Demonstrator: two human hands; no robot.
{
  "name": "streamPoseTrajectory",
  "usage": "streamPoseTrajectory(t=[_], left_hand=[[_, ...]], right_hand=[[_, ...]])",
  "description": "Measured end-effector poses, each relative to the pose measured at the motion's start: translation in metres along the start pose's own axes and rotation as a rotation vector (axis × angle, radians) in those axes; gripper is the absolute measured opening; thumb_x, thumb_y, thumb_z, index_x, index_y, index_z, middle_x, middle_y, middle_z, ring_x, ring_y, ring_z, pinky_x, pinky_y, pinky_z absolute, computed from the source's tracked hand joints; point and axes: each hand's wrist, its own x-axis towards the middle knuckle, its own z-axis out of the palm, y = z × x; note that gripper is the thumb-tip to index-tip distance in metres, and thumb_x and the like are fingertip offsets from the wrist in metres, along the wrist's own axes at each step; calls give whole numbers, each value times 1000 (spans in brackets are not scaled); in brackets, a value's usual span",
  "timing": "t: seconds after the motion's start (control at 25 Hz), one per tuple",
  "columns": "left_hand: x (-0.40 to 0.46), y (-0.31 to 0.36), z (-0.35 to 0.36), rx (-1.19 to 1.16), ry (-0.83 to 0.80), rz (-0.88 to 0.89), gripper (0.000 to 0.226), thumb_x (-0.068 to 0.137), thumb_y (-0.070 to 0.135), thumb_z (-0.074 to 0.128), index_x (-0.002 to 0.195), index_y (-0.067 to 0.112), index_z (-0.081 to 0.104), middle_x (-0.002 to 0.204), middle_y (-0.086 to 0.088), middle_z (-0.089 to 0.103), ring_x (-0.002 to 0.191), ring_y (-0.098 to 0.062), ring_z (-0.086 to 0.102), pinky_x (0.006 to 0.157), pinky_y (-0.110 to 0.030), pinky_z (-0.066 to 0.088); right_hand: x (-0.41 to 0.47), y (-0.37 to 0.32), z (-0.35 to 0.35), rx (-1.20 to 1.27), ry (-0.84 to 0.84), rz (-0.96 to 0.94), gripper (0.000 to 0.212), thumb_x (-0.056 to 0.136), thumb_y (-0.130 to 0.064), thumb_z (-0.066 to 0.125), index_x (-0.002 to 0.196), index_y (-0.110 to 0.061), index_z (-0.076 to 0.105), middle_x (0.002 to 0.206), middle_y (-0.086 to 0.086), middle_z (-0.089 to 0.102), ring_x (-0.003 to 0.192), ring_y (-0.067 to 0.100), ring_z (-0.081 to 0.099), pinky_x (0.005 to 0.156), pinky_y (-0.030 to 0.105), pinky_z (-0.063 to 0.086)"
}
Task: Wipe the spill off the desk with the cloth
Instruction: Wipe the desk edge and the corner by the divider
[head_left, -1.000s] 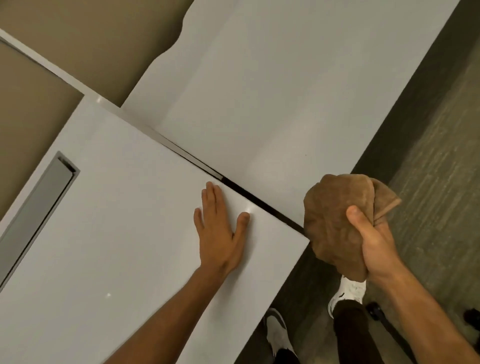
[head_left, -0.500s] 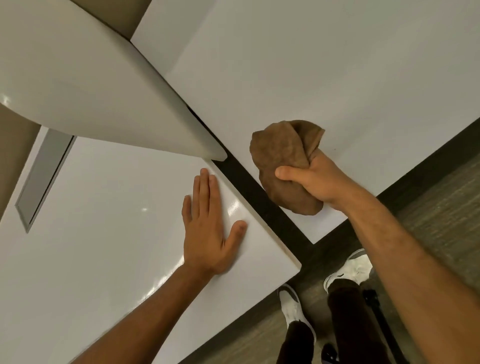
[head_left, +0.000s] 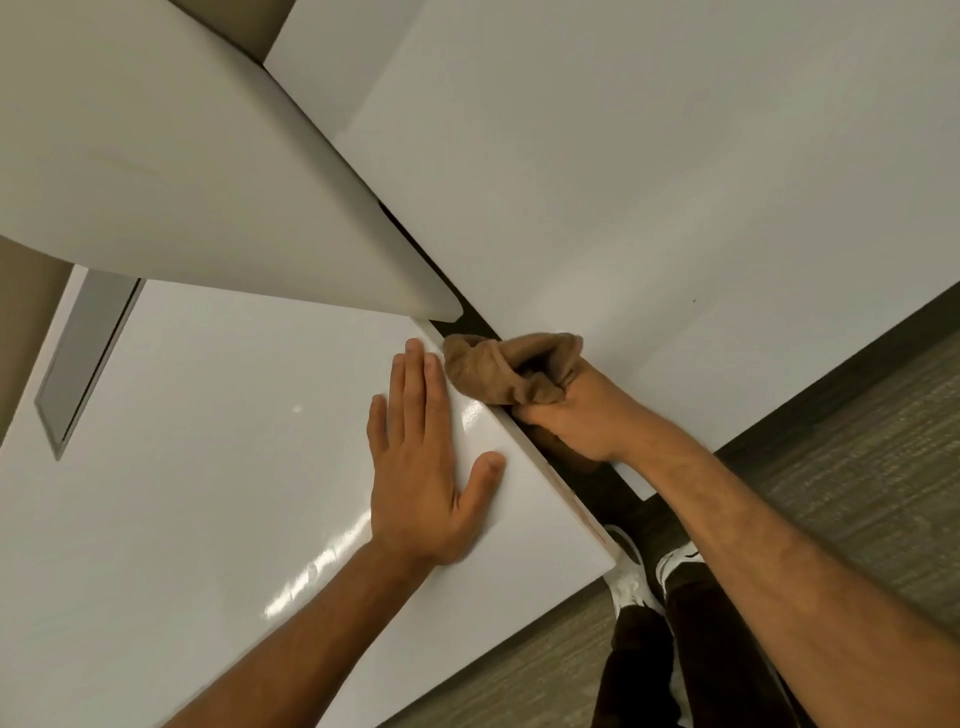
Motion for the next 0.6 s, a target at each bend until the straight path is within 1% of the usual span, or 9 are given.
streamPoseTrajectory(t=[0.08, 0.12, 0.16, 0.24, 0.28, 0.32, 0.44, 0.52, 0.6], left_hand=[[0, -1, 1, 8, -5, 1, 96, 96, 77, 18, 168, 16, 2, 177, 1, -6, 164, -22, -5, 131, -41, -8], [0, -1, 1, 7, -5, 3, 96, 96, 77, 18, 168, 16, 2, 177, 1, -6, 164, -22, -5, 131, -42, -7], [0, -2, 1, 4, -5, 6, 95, 96, 77, 18, 168, 17, 1, 177, 2, -6, 164, -21, -4, 131, -44, -5], [-1, -1, 0, -3, 2, 9, 95, 96, 78, 18, 168, 18, 1, 177, 3, -6, 164, -21, -4, 131, -48, -2], [0, -1, 0, -6, 4, 7, 95, 96, 78, 18, 168, 19, 2, 177, 4, -6, 164, -20, -4, 131, -49, -1], [0, 0, -1, -10, 4, 4, 95, 96, 78, 19, 168, 19, 1, 177, 5, -6, 164, -20, -4, 131, -49, -1], [0, 0, -3, -18, 1, 10, 93, 96, 77, 22, 168, 23, -1, 177, 7, -8, 163, -17, -5, 131, -46, -2], [0, 0, -4, -18, -2, 17, 92, 95, 72, 28, 167, 23, -2, 176, 7, -9, 163, -16, -5, 131, -47, -2], [-1, 1, -4, -23, -5, 21, 92, 95, 73, 29, 166, 27, -7, 176, 9, -11, 163, -15, -7, 131, -47, -3]], right_hand=[[-8, 4, -2, -8, 19, 14, 32, 97, -25, 64, 105, -55, 57, 107, -19, 66, 101, -1, 63, 83, 12, 51], [-13, 4, -4, -14, 26, 25, 33, 97, -25, 63, 101, -58, 58, 100, -25, 66, 95, -6, 63, 75, 5, 49], [-18, 4, -6, -16, 28, 39, 38, 98, -26, 63, 95, -64, 58, 90, -31, 65, 88, -11, 63, 68, -1, 46], [-29, 5, -9, -26, 16, 61, 52, 98, -27, 61, 85, -77, 54, 80, -43, 63, 82, -21, 60, 63, -5, 41], [-35, 9, -10, -37, 8, 67, 56, 98, -26, 61, 84, -80, 53, 80, -46, 61, 82, -24, 58, 64, -4, 42], [-41, 17, -10, -38, -1, 70, 54, 97, -23, 62, 87, -76, 56, 82, -43, 63, 83, -22, 59, 65, -1, 44], [-55, 39, -2, 33, -26, 108, 37, 94, -10, 65, 99, -47, 63, 89, -22, 71, 88, -14, 64, 72, 5, 49], [-59, 45, 4, 188, 66, 128, 36, 92, -6, 68, 104, -40, 62, 93, -17, 73, 93, -6, 67, 73, 7, 51], [-55, 40, 2, 391, 174, 145, 39, 89, -7, 72, 106, -40, 62, 103, -10, 72, 104, 8, 68, 80, 18, 54]])
